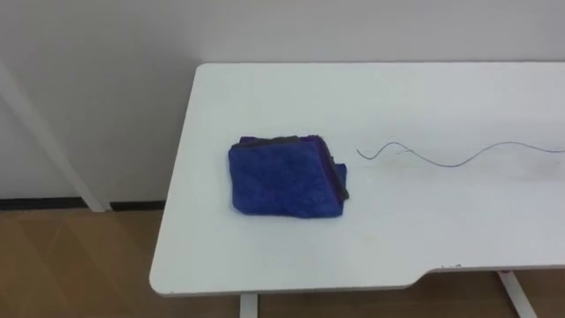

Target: Wipe table

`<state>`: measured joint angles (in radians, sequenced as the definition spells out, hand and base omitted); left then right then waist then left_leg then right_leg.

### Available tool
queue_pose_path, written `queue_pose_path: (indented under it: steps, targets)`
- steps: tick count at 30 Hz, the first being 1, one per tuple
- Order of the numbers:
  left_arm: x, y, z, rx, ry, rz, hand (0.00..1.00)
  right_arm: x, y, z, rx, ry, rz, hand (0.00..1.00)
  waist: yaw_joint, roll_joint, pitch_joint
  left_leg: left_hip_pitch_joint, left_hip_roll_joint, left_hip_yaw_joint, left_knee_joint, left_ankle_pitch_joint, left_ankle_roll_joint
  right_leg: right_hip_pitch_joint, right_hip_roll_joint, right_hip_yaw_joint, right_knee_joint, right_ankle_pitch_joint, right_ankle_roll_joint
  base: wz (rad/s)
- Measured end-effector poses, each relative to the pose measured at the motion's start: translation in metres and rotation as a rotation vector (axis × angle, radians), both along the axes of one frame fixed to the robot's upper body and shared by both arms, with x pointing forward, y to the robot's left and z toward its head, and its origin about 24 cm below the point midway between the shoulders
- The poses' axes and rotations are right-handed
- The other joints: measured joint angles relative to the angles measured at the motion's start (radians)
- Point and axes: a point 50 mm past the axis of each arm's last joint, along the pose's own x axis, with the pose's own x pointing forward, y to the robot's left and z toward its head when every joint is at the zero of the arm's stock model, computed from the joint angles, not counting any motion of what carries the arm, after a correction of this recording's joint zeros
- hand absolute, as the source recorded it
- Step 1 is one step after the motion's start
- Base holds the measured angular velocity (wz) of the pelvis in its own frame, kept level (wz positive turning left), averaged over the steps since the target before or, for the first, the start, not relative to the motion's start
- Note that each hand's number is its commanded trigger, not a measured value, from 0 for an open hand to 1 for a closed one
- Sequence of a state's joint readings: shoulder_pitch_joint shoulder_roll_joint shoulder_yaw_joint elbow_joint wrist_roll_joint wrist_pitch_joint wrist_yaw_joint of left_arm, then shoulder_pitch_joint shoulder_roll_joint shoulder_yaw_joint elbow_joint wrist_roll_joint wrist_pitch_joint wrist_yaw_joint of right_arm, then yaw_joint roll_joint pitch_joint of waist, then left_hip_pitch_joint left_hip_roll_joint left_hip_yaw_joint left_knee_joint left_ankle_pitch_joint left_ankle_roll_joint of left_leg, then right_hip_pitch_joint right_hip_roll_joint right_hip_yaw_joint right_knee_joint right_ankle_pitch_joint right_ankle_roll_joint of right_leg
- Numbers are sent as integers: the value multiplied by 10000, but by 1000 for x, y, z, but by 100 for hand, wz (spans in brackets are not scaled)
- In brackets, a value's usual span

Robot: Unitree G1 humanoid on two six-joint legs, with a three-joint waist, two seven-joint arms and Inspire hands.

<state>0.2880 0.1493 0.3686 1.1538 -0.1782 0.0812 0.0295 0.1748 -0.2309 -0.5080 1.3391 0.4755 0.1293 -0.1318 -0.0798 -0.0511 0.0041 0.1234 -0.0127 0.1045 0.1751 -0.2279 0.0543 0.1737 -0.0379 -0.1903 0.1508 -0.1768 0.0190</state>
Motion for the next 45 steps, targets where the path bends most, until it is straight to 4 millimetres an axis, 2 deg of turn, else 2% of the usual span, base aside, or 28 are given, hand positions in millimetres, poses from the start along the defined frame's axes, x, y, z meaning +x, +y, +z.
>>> queue_pose_path:
  steps: [1,3,4,6,7,9,10,11,12,13,14,15,16,18,20,21,25,26,27,28,30,36,40,42,44,45]
  targets:
    - [0,2,1,57,36,-12,0,1,-8,3,-323,50,-78,0,0,-38,3,2,-2,15,-2,0,0,-2,-1,9,0,0,0,-8]
    - [0,14,4,345,130,-264,0,12,-39,18,-1585,193,36,0,-2,-204,36,-11,1,48,26,1,2,-23,-12,3,6,0,0,-5]
    - [1,17,5,412,121,-288,0,18,-47,22,-1924,174,144,0,-4,-283,22,-27,3,70,30,1,2,-45,-14,4,8,-2,2,-11]
    - [7,23,7,618,116,-668,0,51,-73,39,-3340,-97,653,0,-25,-492,7,-257,16,189,140,1,3,-306,-9,112,16,-11,-7,-15]
    - [9,24,8,645,93,-742,0,59,-78,44,-3703,-251,749,0,-22,-539,3,-305,16,201,154,6,11,-326,-10,118,26,-9,-10,-7]
    - [15,25,8,688,32,-992,0,91,-97,65,-5127,-709,1510,0,6,-585,-24,-440,27,225,243,1,27,-428,-11,123,85,-3,-20,-2]
    - [15,25,8,691,66,-1148,0,100,-100,70,-5514,-824,1756,0,1,-585,-24,-452,30,235,243,1,27,-469,-11,133,133,-3,-20,-5]
    - [16,24,7,685,119,-1352,0,119,-104,82,-6261,-1102,2199,0,-7,-647,-2,-459,38,252,237,2,28,-529,-10,142,207,-3,-19,-6]
    - [18,23,7,670,94,-1460,0,135,-108,95,-7075,-1327,2706,0,28,-587,-36,-459,38,284,228,-1,32,-542,-12,164,203,-3,-19,-4]
    - [19,23,7,676,74,-1530,0,143,-108,101,-7472,-1409,2979,0,46,-587,-37,-462,38,284,218,-1,32,-558,-15,154,207,-3,-19,-6]
    - [21,22,7,669,74,-1713,0,163,-108,116,-8402,-1682,3632,0,89,-614,-69,-476,37,320,199,0,33,-608,-22,128,230,-3,-18,-8]
    - [20,20,6,628,168,-1942,0,183,-105,134,-9373,-2148,4315,0,102,-552,-83,-524,44,363,204,4,38,-700,-21,151,271,-3,-18,-10]
    - [21,19,6,608,166,-2024,0,192,-103,144,-9888,-2425,4663,0,106,-526,-71,-538,44,379,210,10,45,-737,-22,174,293,-4,-18,-7]
    - [23,17,5,542,196,-2285,0,222,-89,183,-11778,-3452,5979,0,158,-496,-57,-539,43,380,173,29,57,-793,-10,206,341,-4,-17,0]
    - [25,17,5,554,148,-2422,0,238,-76,208,-13174,-4035,6779,0,273,-427,-81,-512,56,380,129,32,53,-783,-7,122,335,-4,-17,0]
    - [26,17,5,557,80,-2483,0,246,-69,220,-13902,-4266,7249,0,362,-475,-65,-465,64,376,100,33,51,-759,-4,78,336,-4,-17,0]
    - [30,12,4,422,84,-2852,0,272,-43,249,-14933,-5641,7780,0,709,-533,-47,-436,63,325,140,34,50,-749,-5,90,336,-4,-17,1]
    - [31,11,3,375,124,-3080,0,282,-33,256,-15132,-6042,8139,0,754,-493,-17,-463,59,322,142,34,50,-768,-15,71,333,-4,-17,5]
    - [33,9,3,327,115,-3309,0,288,-23,260,-15329,-6311,8588,0,805,-538,-46,-484,53,308,142,34,50,-777,-35,-22,331,-4,-17,6]
    - [35,8,2,302,106,-3423,0,290,-19,262,-15361,-6498,8778,0,851,-530,-40,-493,51,301,142,34,50,-777,-44,-70,331,-5,-17,11]
    - [36,5,2,221,114,-3623,0,297,0,268,-15630,-6934,9784,0,1022,-484,-11,-513,30,234,140,34,51,-764,-70,-153,331,-5,-15,11]
    - [44,4,1,16,-120,-3695,0,310,33,282,-16205,-7704,11647,0,1358,-335,53,-638,-5,15,138,44,68,-779,-100,-416,306,-5,-14,12]
    - [48,1,0,-43,-130,-4067,0,315,53,279,-16135,-7965,12903,0,1594,-336,25,-714,-12,-85,149,47,68,-764,-96,-503,199,-5,-13,7]
    - [53,0,0,-47,-224,-4131,0,317,70,276,-15845,-8324,13876,0,1696,-362,13,-785,-12,-173,221,49,67,-776,-88,-500,182,-6,-12,9]
    - [59,0,0,-10,-371,-4156,0,318,76,273,-15564,-8417,14339,0,1758,-384,0,-770,-12,-269,219,50,66,-735,-82,-462,184,-6,-11,14]
    - [62,0,1,19,-437,-4175,0,318,79,272,-15537,-8351,14630,0,1951,-399,-11,-765,-9,-280,220,50,65,-729,-73,-456,179,-7,-10,6]
